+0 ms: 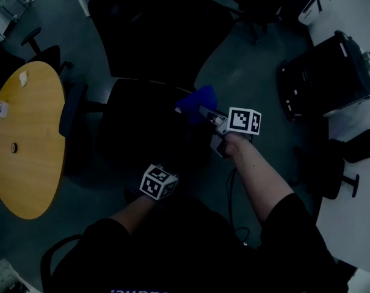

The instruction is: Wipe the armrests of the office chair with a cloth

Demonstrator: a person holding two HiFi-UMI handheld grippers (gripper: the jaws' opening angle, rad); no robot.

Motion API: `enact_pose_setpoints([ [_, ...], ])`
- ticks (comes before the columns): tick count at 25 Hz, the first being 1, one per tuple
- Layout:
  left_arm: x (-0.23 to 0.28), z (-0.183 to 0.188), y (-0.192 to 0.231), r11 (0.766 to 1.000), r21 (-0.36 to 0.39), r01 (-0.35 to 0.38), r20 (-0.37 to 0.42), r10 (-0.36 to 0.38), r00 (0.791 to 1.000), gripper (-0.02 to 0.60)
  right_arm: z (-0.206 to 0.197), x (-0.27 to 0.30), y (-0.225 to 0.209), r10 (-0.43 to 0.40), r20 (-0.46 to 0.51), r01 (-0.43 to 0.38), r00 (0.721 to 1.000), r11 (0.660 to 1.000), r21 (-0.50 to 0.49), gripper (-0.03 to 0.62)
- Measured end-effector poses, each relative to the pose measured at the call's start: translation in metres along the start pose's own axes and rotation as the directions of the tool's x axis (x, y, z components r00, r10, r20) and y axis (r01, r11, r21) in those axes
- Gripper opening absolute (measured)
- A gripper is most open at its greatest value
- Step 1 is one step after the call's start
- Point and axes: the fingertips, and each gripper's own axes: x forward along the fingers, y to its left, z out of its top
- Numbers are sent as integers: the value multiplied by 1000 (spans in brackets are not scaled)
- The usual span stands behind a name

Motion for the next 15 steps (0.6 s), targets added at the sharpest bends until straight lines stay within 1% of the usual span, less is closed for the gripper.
enact_pose_setpoints([
  [2,-1,0,2,1000,-24,-11,17,11,1000,12,-18,5,-1,23,-16,-22,1000,1000,22,81],
  [4,-3,-4,6,999,-35,-24,13,25,1000,12,-40,6,1,41,-38,-40,998,999,33,81],
  [8,-5,-8,6,999,-27,-44,-4,44,999,12,-79,-3,3,60,-68,-56,996,996,63,81],
  [11,-7,-13,1,999,-11,-30,-27,30,999,12,-100,-11,7,69,-74,-63,995,995,83,81],
  [15,-8,-22,-4,1000,-9,-3,-41,3,999,12,-129,-20,22,82,-100,-74,992,994,81,81],
])
